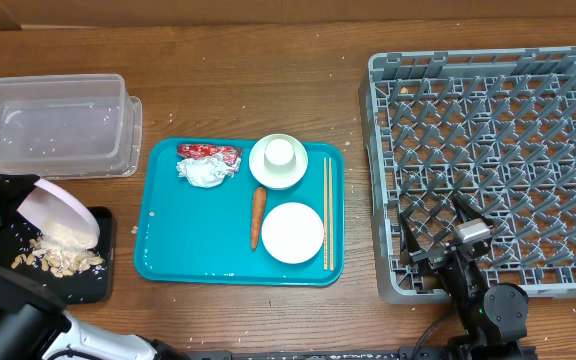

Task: Sort waste into correct bins and load items into the dishwasher
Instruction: 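Tilt the plate to scrape rice scraps onto the black tray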

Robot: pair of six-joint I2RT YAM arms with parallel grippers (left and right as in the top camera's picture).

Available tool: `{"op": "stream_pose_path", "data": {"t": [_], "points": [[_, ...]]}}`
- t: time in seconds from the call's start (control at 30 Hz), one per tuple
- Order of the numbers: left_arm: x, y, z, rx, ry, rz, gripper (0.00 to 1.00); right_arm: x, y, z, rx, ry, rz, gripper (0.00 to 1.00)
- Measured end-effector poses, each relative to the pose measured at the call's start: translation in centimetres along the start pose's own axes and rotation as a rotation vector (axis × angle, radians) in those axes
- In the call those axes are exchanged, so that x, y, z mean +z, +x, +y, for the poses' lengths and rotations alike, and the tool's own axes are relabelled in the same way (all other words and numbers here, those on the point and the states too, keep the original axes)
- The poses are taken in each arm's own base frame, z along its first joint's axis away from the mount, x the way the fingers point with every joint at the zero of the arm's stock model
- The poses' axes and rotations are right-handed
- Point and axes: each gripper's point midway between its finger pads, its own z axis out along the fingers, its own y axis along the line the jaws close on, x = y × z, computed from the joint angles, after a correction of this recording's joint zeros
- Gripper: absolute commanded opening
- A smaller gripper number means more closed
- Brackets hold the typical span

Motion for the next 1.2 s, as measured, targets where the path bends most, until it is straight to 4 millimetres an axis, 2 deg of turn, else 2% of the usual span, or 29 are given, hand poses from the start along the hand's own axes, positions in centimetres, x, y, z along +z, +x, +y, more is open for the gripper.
{"op": "stream_pose_path", "data": {"t": [0.27, 0.4, 0.7, 0.83, 1.0, 1.2], "points": [[-2.9, -0.8, 0.9, -0.079, 0.104, -0.032, 0.04, 0.0, 0.0, 0.0, 0.0, 0.0, 0.0, 1.0], [-4.1, -0.7, 0.2, -0.086, 0.197, -0.029, 0.04, 0.0, 0.0, 0.0, 0.001, 0.0, 0.0, 1.0], [-5.0, -1.3, -0.8, -0.065, 0.289, -0.05, 0.04, 0.0, 0.0, 0.0, 0.0, 0.0, 0.0, 1.0], [-5.7, -2.0, -1.8, 0.0, 0.357, -0.081, 0.04, 0.0, 0.0, 0.0, 0.0, 0.0, 0.0, 1.0], [-6.4, -1.5, -2.8, -0.021, 0.438, -0.06, 0.04, 0.0, 0.0, 0.0, 0.0, 0.0, 0.0, 1.0], [-6.6, -1.1, -3.1, -0.047, 0.457, -0.042, 0.04, 0.0, 0.0, 0.0, 0.0, 0.0, 0.0, 1.0]]}}
